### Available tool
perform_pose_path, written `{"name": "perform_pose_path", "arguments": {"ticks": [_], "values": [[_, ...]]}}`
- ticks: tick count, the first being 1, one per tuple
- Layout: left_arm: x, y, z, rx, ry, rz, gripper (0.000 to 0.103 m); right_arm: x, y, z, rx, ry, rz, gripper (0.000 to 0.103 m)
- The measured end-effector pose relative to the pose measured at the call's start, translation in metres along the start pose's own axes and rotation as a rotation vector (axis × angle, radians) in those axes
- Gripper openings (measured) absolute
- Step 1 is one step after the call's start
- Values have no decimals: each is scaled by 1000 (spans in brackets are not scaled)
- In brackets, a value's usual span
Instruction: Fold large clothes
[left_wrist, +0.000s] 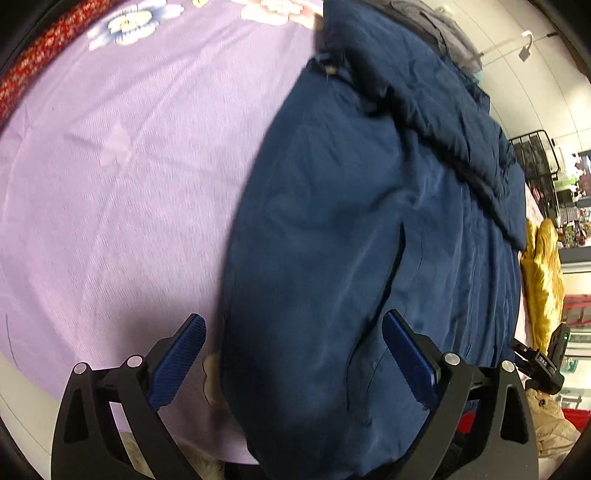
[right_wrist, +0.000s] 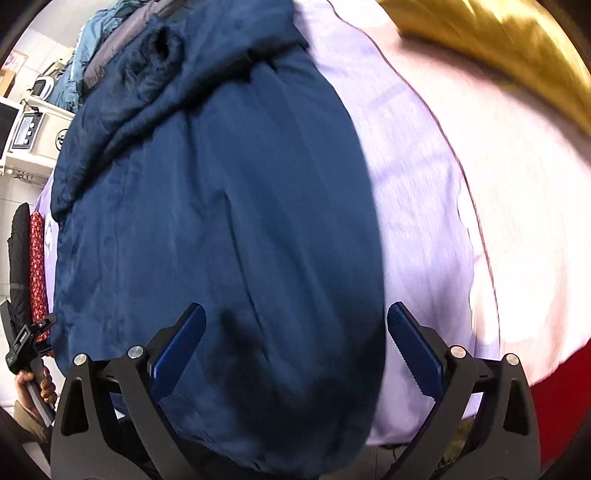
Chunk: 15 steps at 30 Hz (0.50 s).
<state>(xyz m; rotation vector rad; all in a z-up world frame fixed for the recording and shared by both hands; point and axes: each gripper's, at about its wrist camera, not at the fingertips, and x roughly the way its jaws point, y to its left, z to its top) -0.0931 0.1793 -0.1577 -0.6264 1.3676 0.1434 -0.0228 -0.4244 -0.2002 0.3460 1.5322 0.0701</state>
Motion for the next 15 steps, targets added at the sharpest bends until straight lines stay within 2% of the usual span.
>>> {"name": "perform_pose_path", "arguments": {"ticks": [7, 12, 15], "values": [[16, 2, -9, -28, 59, -42, 94, 7, -20, -22, 51, 68, 25, 98], [22, 1, -13, -1, 94, -70, 94, 12, -26, -37, 58, 103, 69, 98], [27, 3, -20, 5, 133, -109, 87, 15, -34, -45, 90, 131, 119, 90]]}}
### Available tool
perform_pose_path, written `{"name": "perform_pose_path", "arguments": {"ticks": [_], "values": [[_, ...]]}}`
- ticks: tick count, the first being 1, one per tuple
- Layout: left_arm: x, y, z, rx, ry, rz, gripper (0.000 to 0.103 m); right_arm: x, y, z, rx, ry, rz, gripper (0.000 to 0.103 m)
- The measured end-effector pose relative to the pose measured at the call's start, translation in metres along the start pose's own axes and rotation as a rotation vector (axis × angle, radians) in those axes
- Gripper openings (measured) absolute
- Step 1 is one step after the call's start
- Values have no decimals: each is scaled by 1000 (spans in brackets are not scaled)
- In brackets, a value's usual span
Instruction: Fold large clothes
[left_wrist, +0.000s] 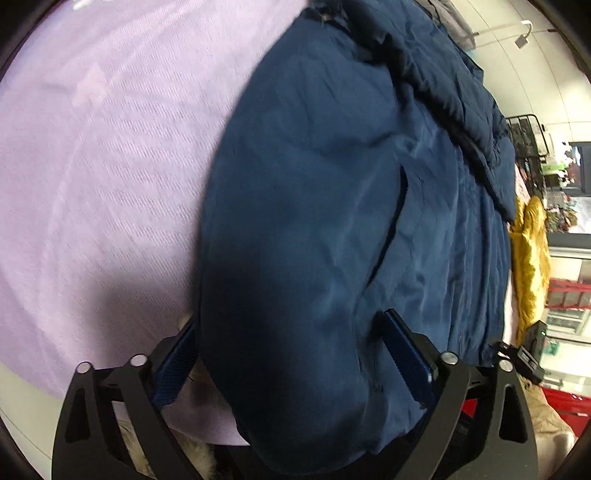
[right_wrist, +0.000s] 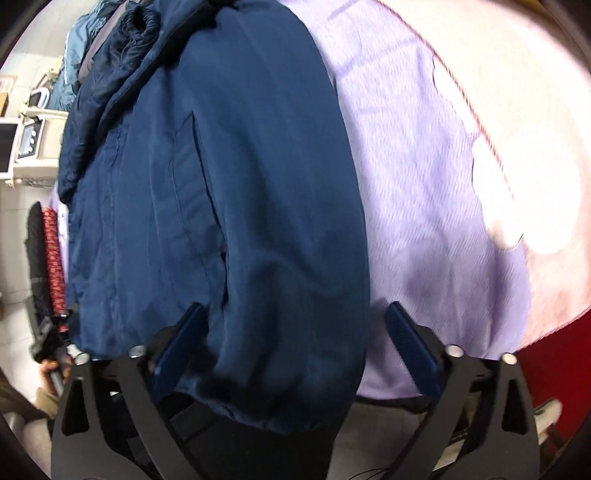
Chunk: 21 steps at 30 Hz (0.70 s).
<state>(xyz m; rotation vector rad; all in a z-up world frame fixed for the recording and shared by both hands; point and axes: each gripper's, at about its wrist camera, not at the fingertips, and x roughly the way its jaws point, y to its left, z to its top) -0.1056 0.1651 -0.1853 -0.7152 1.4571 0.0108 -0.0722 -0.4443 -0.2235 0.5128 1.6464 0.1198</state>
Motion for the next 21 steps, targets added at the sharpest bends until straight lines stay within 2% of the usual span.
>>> {"name": "perform_pose_path", "arguments": {"ticks": [2, 3, 7, 9, 11, 13, 14, 17, 21], "values": [[4, 2, -3, -8, 17, -30, 81, 4, 0, -7, 21, 29, 54, 80], [6, 4, -5, -18, 18, -50, 79, 8, 2, -8, 23, 43, 71, 78], [9, 10, -8, -59, 21, -112, 68, 16, 8, -16, 1, 76, 73, 73], [10, 7, -9, -50, 19, -119, 59, 14, 8, -16, 0, 83, 73, 67], [9, 2, -8, -23, 16, -124, 49, 11, 6, -14, -5, 90, 81, 45], [5, -3, -8, 6, 10, -127, 38, 11, 17, -13, -28, 92, 97, 34], [3, -5, -8, 19, 9, -127, 36, 12, 22, -12, -42, 92, 99, 29], [-8, -14, -13, 81, 5, -123, 29, 2, 28, -14, -86, 95, 107, 21], [-22, -20, -22, 138, 34, -130, 26, -11, 28, -19, -122, 126, 107, 18]]}}
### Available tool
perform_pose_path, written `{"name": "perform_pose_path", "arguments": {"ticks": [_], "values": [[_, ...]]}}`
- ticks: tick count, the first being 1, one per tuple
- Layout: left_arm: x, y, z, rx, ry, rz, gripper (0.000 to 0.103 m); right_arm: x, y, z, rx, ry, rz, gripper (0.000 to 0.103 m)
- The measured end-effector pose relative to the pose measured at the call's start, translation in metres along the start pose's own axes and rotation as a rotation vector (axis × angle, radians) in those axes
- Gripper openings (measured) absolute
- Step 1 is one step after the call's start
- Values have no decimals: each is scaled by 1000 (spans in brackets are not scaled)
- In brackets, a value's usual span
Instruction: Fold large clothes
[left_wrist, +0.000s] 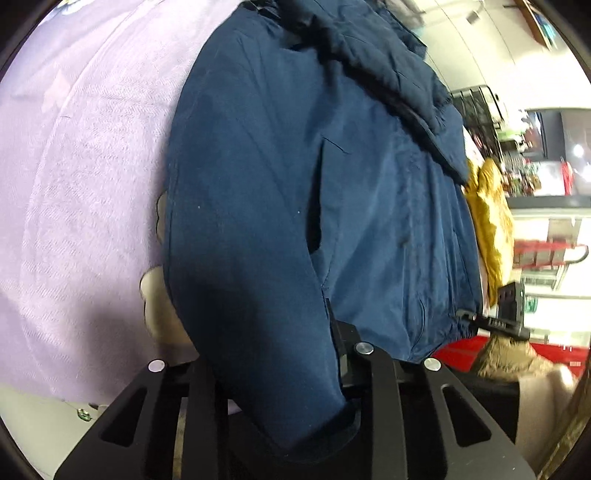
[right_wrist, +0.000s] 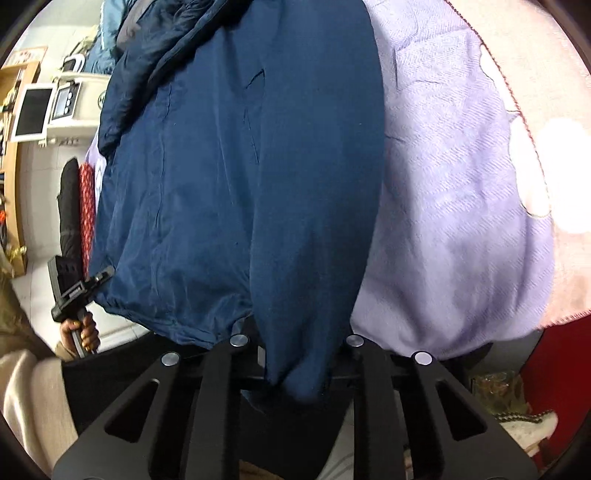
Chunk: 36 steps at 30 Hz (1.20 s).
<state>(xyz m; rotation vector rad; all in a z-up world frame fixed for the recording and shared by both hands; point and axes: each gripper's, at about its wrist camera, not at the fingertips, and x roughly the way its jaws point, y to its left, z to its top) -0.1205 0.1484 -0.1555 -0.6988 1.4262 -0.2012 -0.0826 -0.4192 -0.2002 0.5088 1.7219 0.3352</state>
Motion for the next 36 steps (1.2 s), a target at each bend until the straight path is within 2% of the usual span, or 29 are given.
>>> {"name": "perform_pose_path", "arguments": {"ticks": [8, 12, 14, 18, 22, 28, 30, 33, 36], "values": [[-1, 9, -20, -47, 78, -22, 26, 0, 3, -11, 26, 103, 42, 18], [1, 6, -7, -60, 91, -4, 26, -1, 9, 2, 35, 115, 50, 18], [-5, -1, 7, -31, 74, -4, 26, -1, 18, 17, 28, 110, 57, 18], [-20, -33, 51, 68, 19, -23, 26, -18, 46, 55, -26, 40, 109, 18], [-28, -57, 104, 141, -29, 6, 27, -46, 74, 124, -39, -91, 169, 18], [-49, -63, 189, 128, -149, 40, 27, -75, 95, 216, -29, -211, 196, 18], [-55, -67, 222, 109, -186, 74, 27, -87, 97, 242, -23, -251, 199, 18], [-59, -79, 266, 103, -231, 96, 27, -107, 109, 283, -26, -315, 215, 18], [-64, -96, 305, 104, -285, 128, 27, -125, 132, 325, -50, -381, 193, 18]]}}
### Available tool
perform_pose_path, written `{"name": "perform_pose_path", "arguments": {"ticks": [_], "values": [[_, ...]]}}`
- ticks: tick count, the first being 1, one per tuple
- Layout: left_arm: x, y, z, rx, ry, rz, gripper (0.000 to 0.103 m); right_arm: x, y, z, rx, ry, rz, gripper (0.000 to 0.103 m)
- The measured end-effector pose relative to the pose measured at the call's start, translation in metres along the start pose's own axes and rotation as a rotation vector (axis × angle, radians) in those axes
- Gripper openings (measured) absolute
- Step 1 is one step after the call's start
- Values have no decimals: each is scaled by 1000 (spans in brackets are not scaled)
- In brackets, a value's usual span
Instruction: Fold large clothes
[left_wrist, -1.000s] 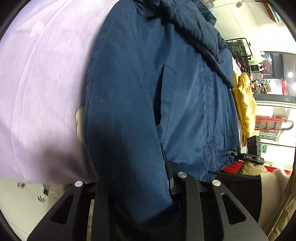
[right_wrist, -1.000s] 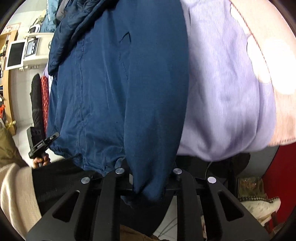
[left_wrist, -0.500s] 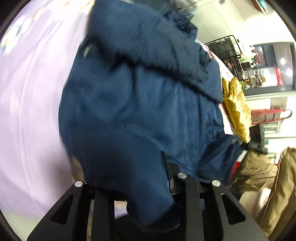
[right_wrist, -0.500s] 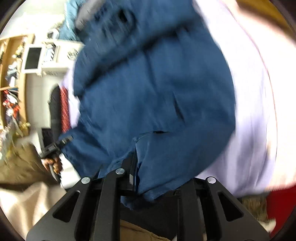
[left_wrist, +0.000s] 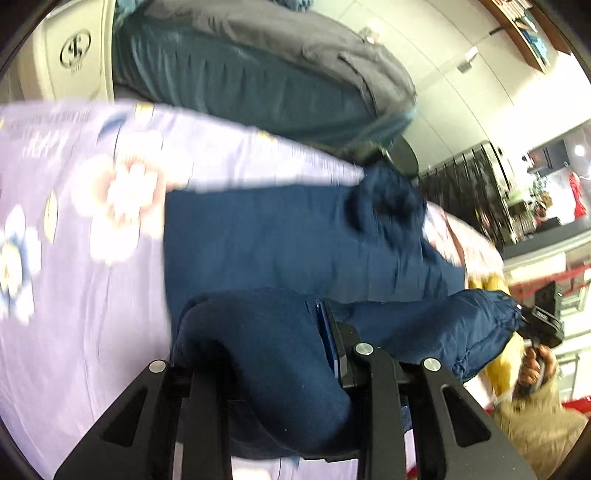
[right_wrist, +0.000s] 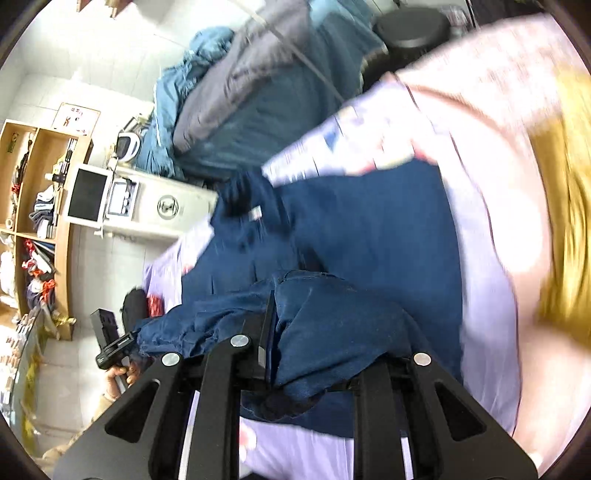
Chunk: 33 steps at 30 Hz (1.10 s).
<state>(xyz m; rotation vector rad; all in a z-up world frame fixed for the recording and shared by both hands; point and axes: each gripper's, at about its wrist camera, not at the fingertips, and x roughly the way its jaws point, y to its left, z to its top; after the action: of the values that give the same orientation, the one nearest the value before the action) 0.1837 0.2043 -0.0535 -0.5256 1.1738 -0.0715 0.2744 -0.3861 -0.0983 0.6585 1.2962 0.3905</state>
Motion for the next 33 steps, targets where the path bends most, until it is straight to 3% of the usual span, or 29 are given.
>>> {"name": "perform_pose_path", "arguments": {"ticks": [5, 10, 15, 21, 24, 26, 28, 30, 32, 33], "values": [[27, -12, 48, -54, -12, 62, 27, 14, 3, 48, 35, -45, -27, 18], [58, 0, 50, -119, 51, 90, 32, 37, -29, 54, 145, -26, -29, 18], [59, 43, 43, -346, 66, -131, 45, 53, -63, 54, 296, -9, 55, 20], [27, 64, 52, -461, 61, -312, 52, 61, -74, 61, 353, 18, 90, 21], [14, 69, 56, -461, 63, -369, 53, 64, -84, 64, 398, 26, 118, 21], [8, 68, 55, -434, 75, -355, 53, 67, -90, 64, 438, 36, 147, 24], [-3, 73, 55, -428, 43, -338, 65, 67, -100, 62, 521, 41, 217, 32], [-25, 89, 57, -454, -49, -283, 85, 64, -112, 59, 627, 20, 318, 44], [-51, 103, 58, -468, -155, -194, 88, 56, -120, 58, 693, -13, 390, 52], [-56, 104, 58, -461, -161, -167, 88, 51, -118, 60, 675, -23, 390, 53]]}}
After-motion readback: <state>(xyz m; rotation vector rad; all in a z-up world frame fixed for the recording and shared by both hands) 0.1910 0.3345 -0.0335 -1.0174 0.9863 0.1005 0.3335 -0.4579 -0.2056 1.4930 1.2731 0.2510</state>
